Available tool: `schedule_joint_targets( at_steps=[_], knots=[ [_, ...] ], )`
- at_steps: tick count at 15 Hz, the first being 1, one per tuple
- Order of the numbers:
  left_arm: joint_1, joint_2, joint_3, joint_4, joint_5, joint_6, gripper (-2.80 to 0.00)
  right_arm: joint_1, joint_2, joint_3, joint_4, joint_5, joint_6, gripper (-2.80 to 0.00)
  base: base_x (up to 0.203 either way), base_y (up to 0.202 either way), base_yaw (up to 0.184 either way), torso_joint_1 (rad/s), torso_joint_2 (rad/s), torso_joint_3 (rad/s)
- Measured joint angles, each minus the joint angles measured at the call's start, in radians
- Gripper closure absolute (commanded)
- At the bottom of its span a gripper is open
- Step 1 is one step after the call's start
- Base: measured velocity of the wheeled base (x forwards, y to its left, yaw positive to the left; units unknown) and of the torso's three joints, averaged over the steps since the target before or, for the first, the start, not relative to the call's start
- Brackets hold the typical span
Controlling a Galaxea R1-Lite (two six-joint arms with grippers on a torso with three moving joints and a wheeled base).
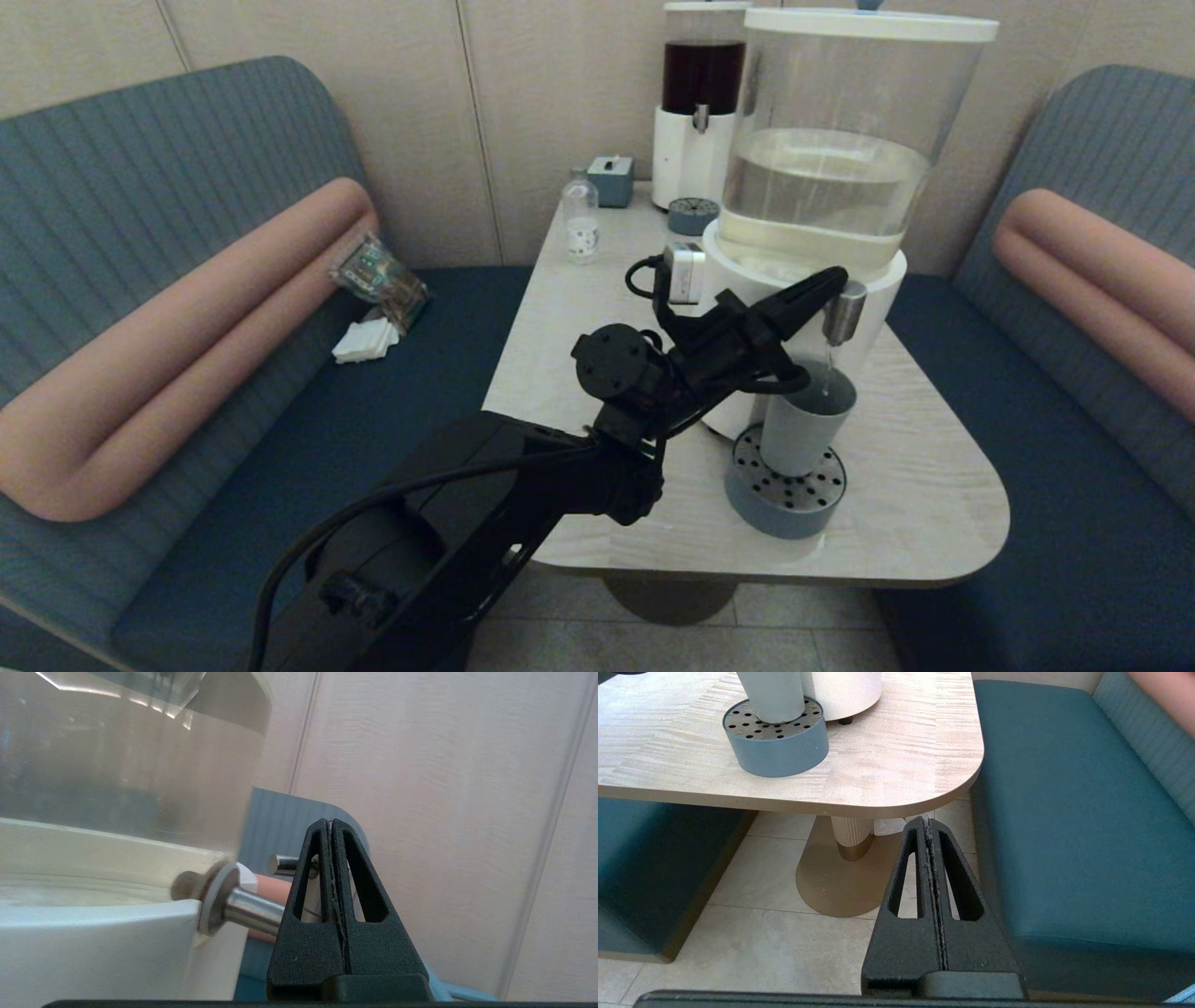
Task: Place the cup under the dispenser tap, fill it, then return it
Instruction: Turn off the faucet
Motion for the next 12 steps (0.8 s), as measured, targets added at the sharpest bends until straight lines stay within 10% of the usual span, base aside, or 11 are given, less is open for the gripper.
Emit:
schedule_joint_targets(
  at_steps=[12],
  knots=[
    [-0.015, -0.013, 0.000, -0.015, -0.026, -0.184, 0.00, 0.000, 0.000, 0.000, 0.000, 0.000, 0.000, 0.00, 0.000, 0.000, 0.000, 0.000, 0.00, 0.000]
  ],
)
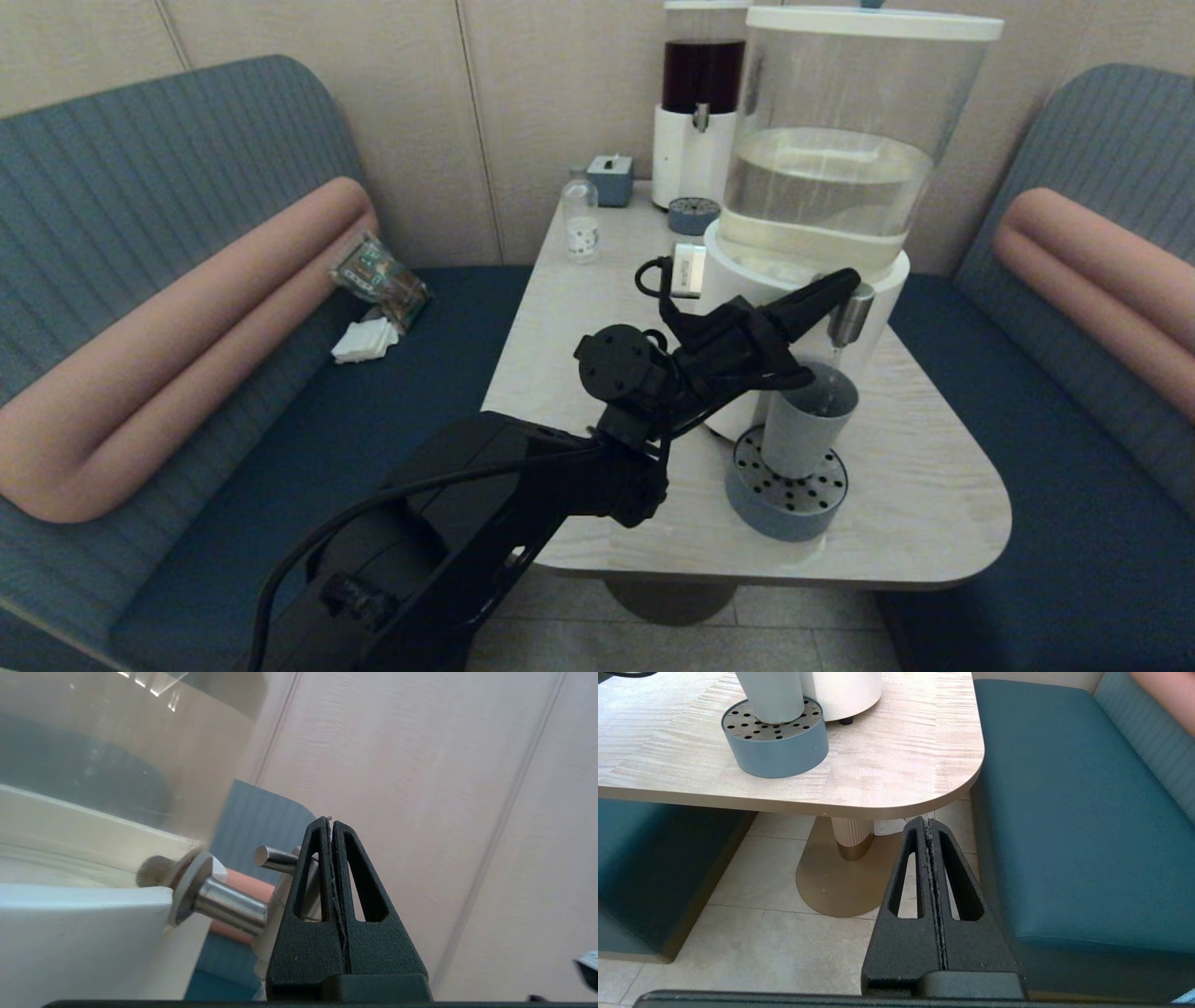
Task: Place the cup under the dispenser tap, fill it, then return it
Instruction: Turn off the faucet
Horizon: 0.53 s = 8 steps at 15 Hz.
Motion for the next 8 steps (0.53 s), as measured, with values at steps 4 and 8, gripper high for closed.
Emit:
schedule_joint_targets(
  at_steps=[4, 8],
  knots=[
    [-0.009, -0.003, 0.002, 0.010, -0.015, -0.050, 0.00, 0.000, 0.000, 0.000, 0.000, 0.000, 0.000, 0.00, 0.000, 0.000, 0.000, 0.000, 0.00, 0.000],
    [0.000, -0.002, 0.000, 0.000, -0.011, -0.080, 0.00, 0.000, 0.000, 0.000, 0.000, 0.000, 0.000, 0.00, 0.000, 0.000, 0.000, 0.000, 0.00, 0.000]
  ],
)
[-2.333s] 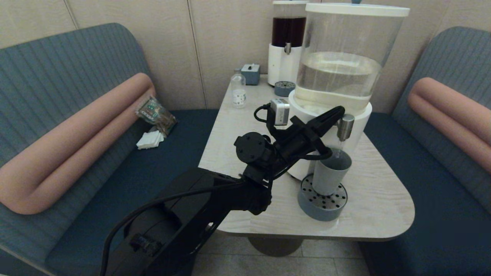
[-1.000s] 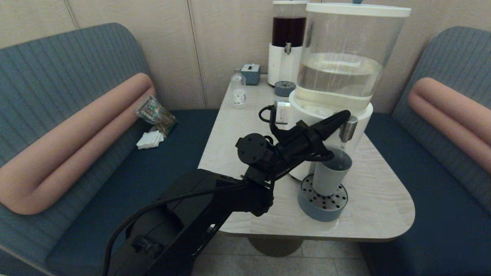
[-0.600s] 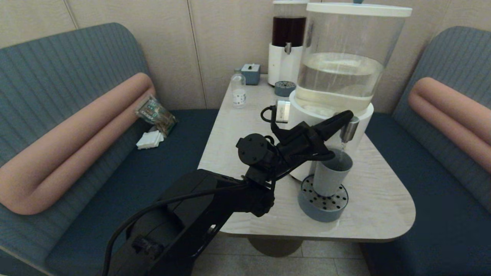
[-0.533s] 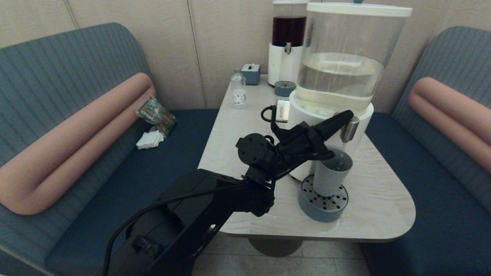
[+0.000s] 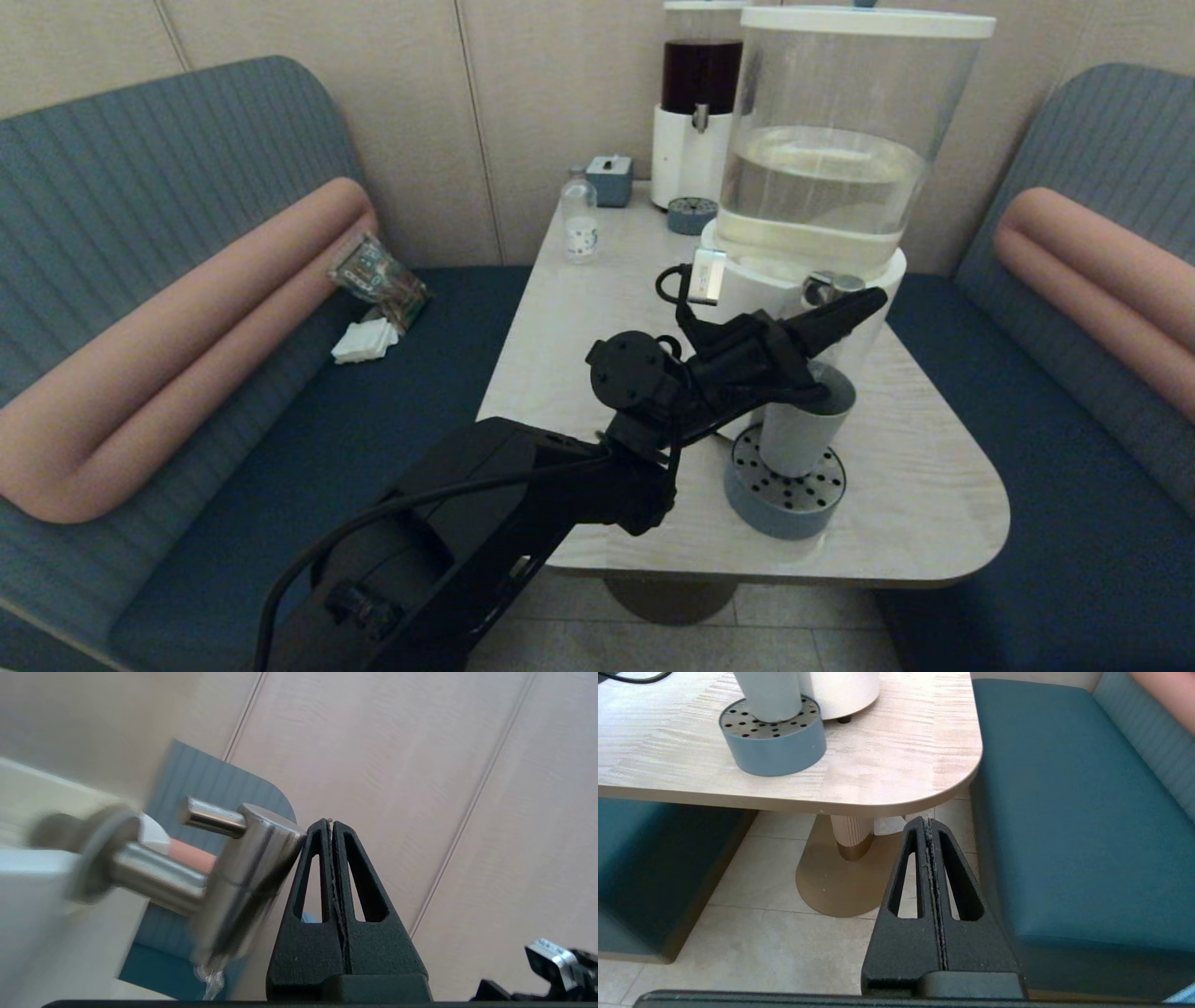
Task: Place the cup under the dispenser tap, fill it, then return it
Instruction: Turn off the faucet
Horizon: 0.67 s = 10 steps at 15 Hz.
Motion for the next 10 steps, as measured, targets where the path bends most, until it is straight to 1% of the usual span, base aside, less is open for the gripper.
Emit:
schedule_joint_targets(
  at_steps=[6, 8, 10],
  knots=[
    [-0.002, -0.066, 0.015, -0.001, 0.016, 0.013, 0.00, 0.000, 0.000, 0.000, 0.000, 0.000, 0.000, 0.00, 0.000, 0.000, 0.000, 0.000, 0.00, 0.000],
    [0.000, -0.118, 0.079, 0.000, 0.017, 0.032, 0.00, 0.000, 0.000, 0.000, 0.000, 0.000, 0.000, 0.00, 0.000, 0.000, 0.000, 0.000, 0.00, 0.000],
    [-0.001, -0.191, 0.203, 0.000, 0.016, 0.058, 0.00, 0.000, 0.000, 0.000, 0.000, 0.000, 0.000, 0.00, 0.000, 0.000, 0.000, 0.000, 0.00, 0.000]
  ],
)
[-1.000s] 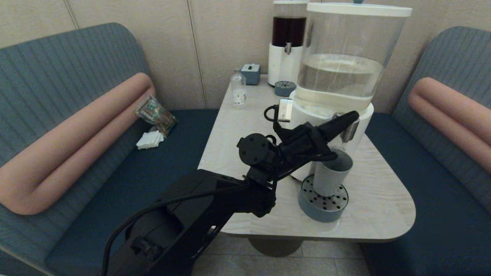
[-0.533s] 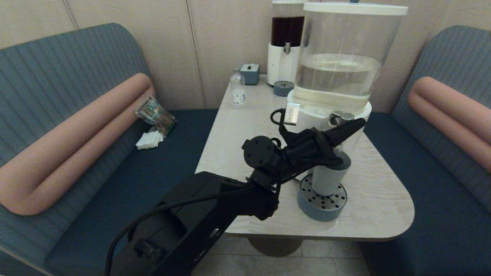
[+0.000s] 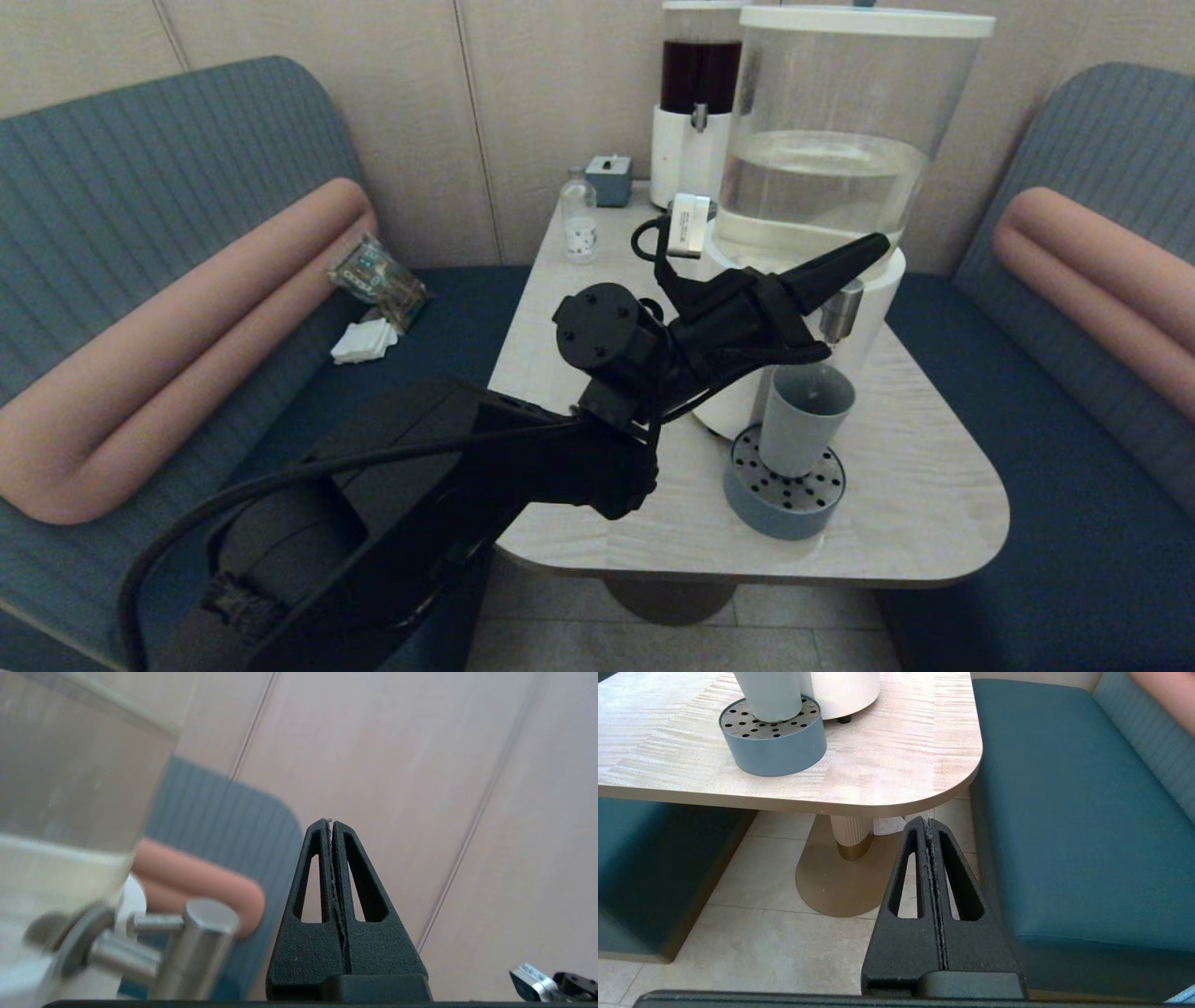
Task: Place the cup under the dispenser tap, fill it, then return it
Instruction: Turn off the faucet
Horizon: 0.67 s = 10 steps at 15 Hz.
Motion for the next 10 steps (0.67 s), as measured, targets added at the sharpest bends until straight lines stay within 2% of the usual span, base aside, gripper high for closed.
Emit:
schedule_joint_targets(
  at_steps=[3, 6, 8, 10],
  knots=[
    [0.009, -0.126, 0.234, 0.000, -0.004, 0.082, 0.00, 0.000, 0.000, 0.000, 0.000, 0.000, 0.000, 0.00, 0.000, 0.000, 0.000, 0.000, 0.00, 0.000],
    [0.030, -0.230, 0.436, 0.000, -0.007, 0.191, 0.00, 0.000, 0.000, 0.000, 0.000, 0.000, 0.000, 0.00, 0.000, 0.000, 0.000, 0.000, 0.00, 0.000],
    [0.048, -0.257, 0.480, 0.000, -0.007, 0.254, 0.00, 0.000, 0.000, 0.000, 0.000, 0.000, 0.000, 0.00, 0.000, 0.000, 0.000, 0.000, 0.00, 0.000],
    [0.059, -0.256, 0.485, -0.001, -0.008, 0.269, 0.00, 0.000, 0.000, 0.000, 0.000, 0.000, 0.000, 0.00, 0.000, 0.000, 0.000, 0.000, 0.00, 0.000]
  ],
)
